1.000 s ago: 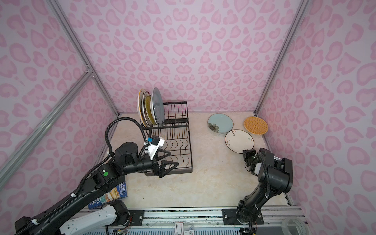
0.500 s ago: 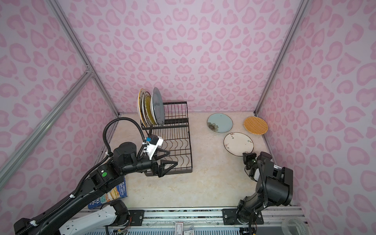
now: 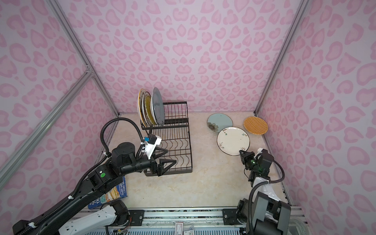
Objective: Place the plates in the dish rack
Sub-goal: 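Grip the white red-blossom plate's rim with the right gripper and drag it toward the rack, then tilt the white plate up with the right gripper while the left gripper grasps it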
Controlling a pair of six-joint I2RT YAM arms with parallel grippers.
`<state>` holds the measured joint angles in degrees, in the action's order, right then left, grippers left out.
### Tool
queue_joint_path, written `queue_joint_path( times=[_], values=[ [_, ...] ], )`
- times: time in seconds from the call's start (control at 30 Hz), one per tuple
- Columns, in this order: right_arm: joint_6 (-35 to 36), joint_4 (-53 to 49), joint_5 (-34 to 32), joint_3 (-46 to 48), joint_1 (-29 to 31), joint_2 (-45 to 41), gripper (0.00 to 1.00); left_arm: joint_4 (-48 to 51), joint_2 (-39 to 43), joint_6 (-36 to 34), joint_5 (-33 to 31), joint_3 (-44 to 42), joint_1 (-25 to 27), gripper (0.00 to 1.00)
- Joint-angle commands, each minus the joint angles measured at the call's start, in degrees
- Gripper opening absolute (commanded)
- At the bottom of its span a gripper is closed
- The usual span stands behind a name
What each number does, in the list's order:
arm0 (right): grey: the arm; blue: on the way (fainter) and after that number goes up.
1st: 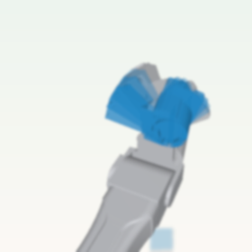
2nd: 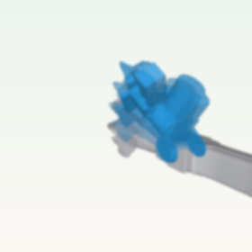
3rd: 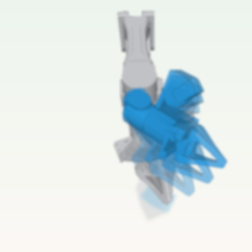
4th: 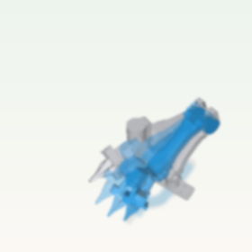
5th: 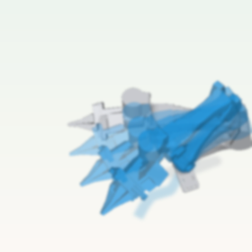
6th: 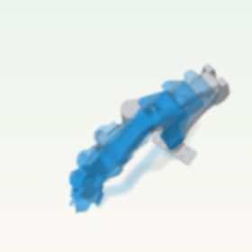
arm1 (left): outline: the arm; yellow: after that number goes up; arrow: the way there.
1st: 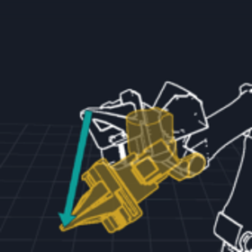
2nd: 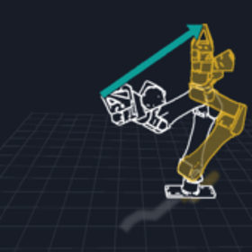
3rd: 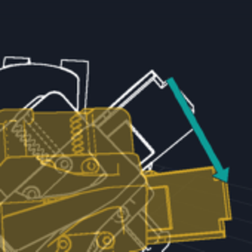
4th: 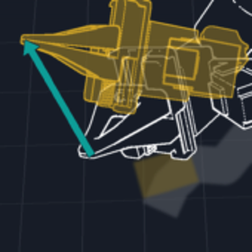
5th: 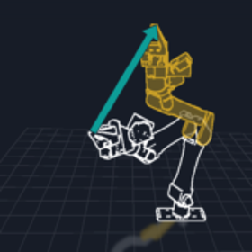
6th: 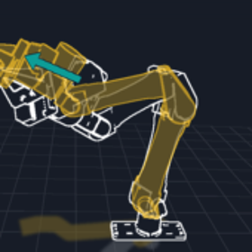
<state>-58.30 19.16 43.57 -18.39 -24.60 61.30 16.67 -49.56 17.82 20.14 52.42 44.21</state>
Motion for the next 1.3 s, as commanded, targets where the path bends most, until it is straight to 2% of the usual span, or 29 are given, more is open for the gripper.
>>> queue_joint_path(
  times=[0.0, 0.1, 0.3, 0.57, 0.77, 0.9, 1.1, 1.17, 1.27],
  values=[
    [5.05, -5.66, 2.84, -0.77, 2.24, -5.22, 0.00, 0.19, 0.69, -1.56, -3.32, 0.29, -0.14, 0.97],
    [4.94, -8.20, 3.17, -1.45, 5.74, -9.51, 0.00, 0.24, -0.11, -1.28, -6.80, 0.29, -0.11, 0.97],
    [3.77, -11.03, 0.38, -0.89, 14.66, -18.36, 0.00, -2.24, -3.59, 4.38, -11.41, -2.16, -0.11, 0.97],
    [0.09, -9.91, -2.02, -1.02, 23.67, -20.78, 0.00, -14.61, -11.33, 19.35, -8.89, -7.88, -0.08, 0.98],
    [-1.78, -9.42, -3.79, -2.25, 29.25, -20.68, 0.00, -22.67, -20.00, 26.07, -6.61, -7.75, -0.07, 1.00],
    [-2.60, -9.74, -4.79, -2.69, 31.22, -21.38, 0.00, -27.00, -23.55, 28.29, -5.95, -7.61, -0.05, 0.96],
    [-2.95, -11.31, -6.60, -3.34, 33.50, -23.07, 0.00, -30.59, -27.15, 30.05, -5.27, -6.64, -0.02, 0.84],
    [-2.95, -11.60, -7.09, -3.48, 34.07, -23.43, 0.00, -32.25, -28.18, 30.54, -4.27, -6.37, 0.04, 0.76],
    [-3.07, -11.86, -7.48, -3.40, 34.79, -23.78, 0.00, -34.44, -29.31, 31.91, -4.23, -6.22, 0.27, 0.58]
  ],
)
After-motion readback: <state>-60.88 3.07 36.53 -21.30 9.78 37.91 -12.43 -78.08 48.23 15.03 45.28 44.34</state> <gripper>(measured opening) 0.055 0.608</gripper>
